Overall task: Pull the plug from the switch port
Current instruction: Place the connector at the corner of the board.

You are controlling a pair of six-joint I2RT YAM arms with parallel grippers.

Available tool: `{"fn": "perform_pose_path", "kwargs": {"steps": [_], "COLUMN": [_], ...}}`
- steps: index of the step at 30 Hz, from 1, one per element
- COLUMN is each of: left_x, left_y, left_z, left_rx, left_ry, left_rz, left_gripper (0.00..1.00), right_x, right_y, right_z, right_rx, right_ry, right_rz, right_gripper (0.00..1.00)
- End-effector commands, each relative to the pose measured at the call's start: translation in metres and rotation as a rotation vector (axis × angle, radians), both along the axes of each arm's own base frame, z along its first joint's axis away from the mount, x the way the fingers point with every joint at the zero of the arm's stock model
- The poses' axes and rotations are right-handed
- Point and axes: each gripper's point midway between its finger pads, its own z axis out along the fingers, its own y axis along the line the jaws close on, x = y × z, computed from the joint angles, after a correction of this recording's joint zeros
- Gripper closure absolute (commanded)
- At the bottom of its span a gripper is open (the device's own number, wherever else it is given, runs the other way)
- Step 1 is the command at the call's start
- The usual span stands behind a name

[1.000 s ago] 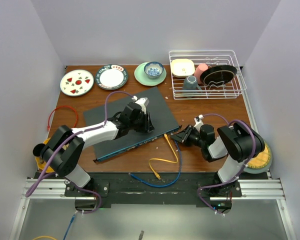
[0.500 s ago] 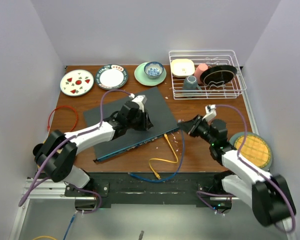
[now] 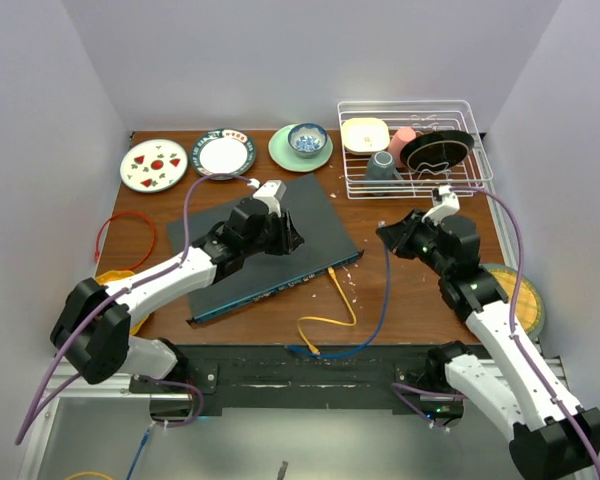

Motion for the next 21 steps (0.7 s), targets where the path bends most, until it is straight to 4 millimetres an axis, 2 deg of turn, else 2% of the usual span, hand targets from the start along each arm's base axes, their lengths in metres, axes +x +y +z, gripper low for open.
{"fn": "perform_pose_path", "kwargs": {"steps": [1, 2, 4, 9, 12, 13, 14, 16, 17, 18, 21], "left_x": [0.002, 0.002, 0.002, -0.001, -0.009, -0.01, -0.023, -0.03, -0.043, -0.049, -0.072], "left_y": [-0.002, -0.003, -0.002, -0.005, -0.019, -0.028, -0.041, -0.054, -0.064, -0.07, -0.088], "left_z": [0.024, 0.024, 0.022, 0.021, 0.039, 0.056, 0.067, 0.087, 0.094, 0.105, 0.12], "left_rx": [-0.039, -0.04, -0.042, -0.058, -0.115, -0.164, -0.202, -0.239, -0.26, -0.294, -0.37], "left_ry": [-0.062, -0.061, -0.051, -0.037, -0.082, -0.137, -0.156, -0.225, -0.246, -0.292, -0.363], "left_rz": [0.0, -0.005, 0.001, -0.007, -0.107, -0.156, -0.239, -0.296, -0.356, -0.394, -0.53], "left_gripper": [0.64, 0.64, 0.64, 0.64, 0.59, 0.57, 0.52, 0.21, 0.16, 0.0, 0.0], "right_x": [0.006, 0.005, 0.007, 0.01, 0.01, 0.01, 0.011, 0.011, 0.012, 0.012, 0.012], "right_y": [-0.027, -0.037, -0.05, -0.057, -0.051, -0.048, -0.046, -0.042, -0.041, -0.04, -0.038], "right_z": [0.036, 0.031, 0.034, 0.024, 0.033, 0.034, 0.033, 0.031, 0.03, 0.029, 0.03], "right_rx": [-0.221, -0.272, -0.312, -0.302, -0.258, -0.25, -0.246, -0.239, -0.235, -0.231, -0.222], "right_ry": [0.005, 0.043, 0.046, 0.055, 0.017, 0.013, 0.019, 0.026, 0.029, 0.03, 0.023], "right_rz": [-0.051, -0.084, -0.144, -0.204, -0.186, -0.17, -0.163, -0.146, -0.143, -0.141, -0.136], "right_gripper": [1.0, 1.0, 1.0, 1.0, 1.0, 1.0, 1.0, 1.0, 1.0, 1.0, 1.0]}}
